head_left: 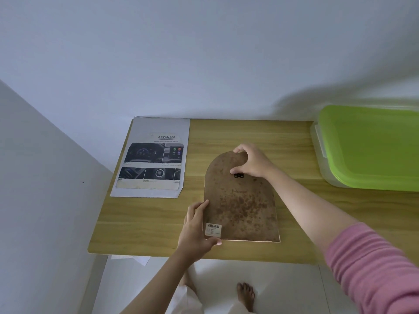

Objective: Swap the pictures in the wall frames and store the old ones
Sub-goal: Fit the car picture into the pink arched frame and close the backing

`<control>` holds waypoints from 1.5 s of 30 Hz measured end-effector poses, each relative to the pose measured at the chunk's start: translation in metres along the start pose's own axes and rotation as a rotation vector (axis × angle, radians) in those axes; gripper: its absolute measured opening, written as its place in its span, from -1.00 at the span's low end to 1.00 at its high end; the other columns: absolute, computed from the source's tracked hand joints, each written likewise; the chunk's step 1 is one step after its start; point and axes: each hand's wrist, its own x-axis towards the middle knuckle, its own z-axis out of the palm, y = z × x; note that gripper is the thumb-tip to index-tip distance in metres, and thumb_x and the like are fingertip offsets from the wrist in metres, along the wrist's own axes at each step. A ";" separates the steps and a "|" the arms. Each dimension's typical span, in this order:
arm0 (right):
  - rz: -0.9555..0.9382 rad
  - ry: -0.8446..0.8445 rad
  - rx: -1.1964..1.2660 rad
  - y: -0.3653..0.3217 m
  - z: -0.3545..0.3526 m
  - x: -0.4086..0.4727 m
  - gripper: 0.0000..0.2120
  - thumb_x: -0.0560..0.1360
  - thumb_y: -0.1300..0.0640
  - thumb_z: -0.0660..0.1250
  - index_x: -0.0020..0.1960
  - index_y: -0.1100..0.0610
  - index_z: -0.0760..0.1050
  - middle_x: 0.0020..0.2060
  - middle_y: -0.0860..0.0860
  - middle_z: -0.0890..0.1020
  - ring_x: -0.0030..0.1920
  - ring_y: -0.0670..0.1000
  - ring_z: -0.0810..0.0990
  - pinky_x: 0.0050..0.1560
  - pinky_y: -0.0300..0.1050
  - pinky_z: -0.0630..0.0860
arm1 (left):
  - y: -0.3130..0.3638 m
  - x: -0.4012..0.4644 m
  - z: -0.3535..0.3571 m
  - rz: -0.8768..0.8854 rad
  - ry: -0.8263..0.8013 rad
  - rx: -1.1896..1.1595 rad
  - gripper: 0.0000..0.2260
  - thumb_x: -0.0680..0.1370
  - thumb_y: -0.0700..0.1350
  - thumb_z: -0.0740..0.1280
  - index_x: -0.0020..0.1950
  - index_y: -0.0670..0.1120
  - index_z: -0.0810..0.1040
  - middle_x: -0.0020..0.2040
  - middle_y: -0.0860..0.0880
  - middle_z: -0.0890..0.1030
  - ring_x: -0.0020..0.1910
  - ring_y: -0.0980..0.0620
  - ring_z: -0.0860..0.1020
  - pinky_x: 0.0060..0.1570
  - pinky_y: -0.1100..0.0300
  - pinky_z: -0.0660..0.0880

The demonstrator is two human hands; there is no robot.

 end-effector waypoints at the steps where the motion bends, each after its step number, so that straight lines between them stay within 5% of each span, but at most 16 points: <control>1: -0.018 0.047 0.015 0.002 0.002 -0.007 -0.40 0.26 -0.07 0.56 0.21 0.03 0.43 0.20 -0.03 0.43 0.28 0.01 0.37 0.22 -0.15 0.30 | 0.000 0.000 0.000 0.002 -0.001 -0.001 -0.02 0.19 -0.03 0.58 0.49 -0.01 0.14 0.33 0.11 0.19 0.34 0.04 0.26 0.25 -0.01 0.45; 10: 0.156 0.590 0.176 0.032 0.046 -0.132 -0.59 0.44 0.07 0.41 0.24 0.10 0.43 0.15 0.06 0.47 0.23 0.07 0.40 0.26 -0.04 0.32 | 0.000 -0.001 0.001 0.014 -0.006 -0.004 -0.02 0.20 -0.07 0.59 0.50 0.00 0.12 0.33 0.12 0.18 0.32 0.02 0.26 0.23 -0.03 0.46; 16: 0.134 0.532 0.181 0.035 0.082 -0.180 -0.61 0.38 0.20 0.47 0.18 0.17 0.50 0.17 0.09 0.47 0.29 0.06 0.42 0.25 -0.14 0.34 | -0.002 -0.004 -0.004 0.014 -0.018 -0.025 -0.03 0.21 -0.12 0.59 0.50 -0.04 0.13 0.33 0.07 0.20 0.31 0.00 0.27 0.21 -0.04 0.49; 24: 0.067 0.424 0.102 0.002 0.094 -0.149 -0.51 0.37 0.14 0.48 0.26 0.12 0.46 0.28 0.04 0.40 0.27 -0.03 0.43 0.03 -0.25 0.41 | -0.018 -0.003 -0.048 -0.048 0.055 0.026 -0.02 0.19 -0.14 0.61 0.49 -0.07 0.16 0.34 0.01 0.23 0.32 -0.05 0.25 0.29 -0.10 0.40; 29: 0.037 0.427 0.106 -0.014 0.095 -0.138 -0.50 0.37 0.16 0.48 0.28 0.14 0.44 0.27 0.09 0.40 0.31 0.04 0.37 0.19 -0.24 0.33 | -0.014 0.002 -0.068 -0.031 0.059 0.090 -0.05 0.22 -0.13 0.59 0.50 -0.09 0.15 0.34 0.00 0.22 0.31 -0.05 0.24 0.35 -0.06 0.34; 33: 0.006 0.469 0.123 -0.021 0.082 -0.140 -0.48 0.39 0.21 0.46 0.31 0.16 0.42 0.28 0.12 0.37 0.32 0.03 0.36 0.19 -0.29 0.29 | 0.000 0.006 -0.075 0.040 0.070 0.004 -0.14 0.28 -0.26 0.55 0.48 -0.14 0.17 0.32 -0.01 0.21 0.28 -0.04 0.32 0.22 0.02 0.50; 38: 0.004 0.508 0.191 -0.008 0.052 -0.158 -0.47 0.40 0.32 0.42 0.34 0.20 0.39 0.27 0.14 0.34 0.27 -0.02 0.34 0.30 -0.27 0.25 | 0.030 0.005 -0.053 0.119 0.098 -0.049 -0.21 0.31 -0.27 0.53 0.46 -0.13 0.22 0.29 0.06 0.23 0.19 -0.04 0.39 -0.08 0.38 0.55; 45: 0.126 0.485 0.186 0.057 0.011 -0.205 -0.49 0.42 0.37 0.37 0.35 0.22 0.40 0.31 0.14 0.32 0.36 0.02 0.29 0.30 -0.32 0.12 | 0.076 -0.011 0.025 0.127 0.047 -0.070 -0.29 0.33 -0.15 0.54 0.41 -0.13 0.30 0.34 0.04 0.29 0.19 0.02 0.43 0.01 0.34 0.56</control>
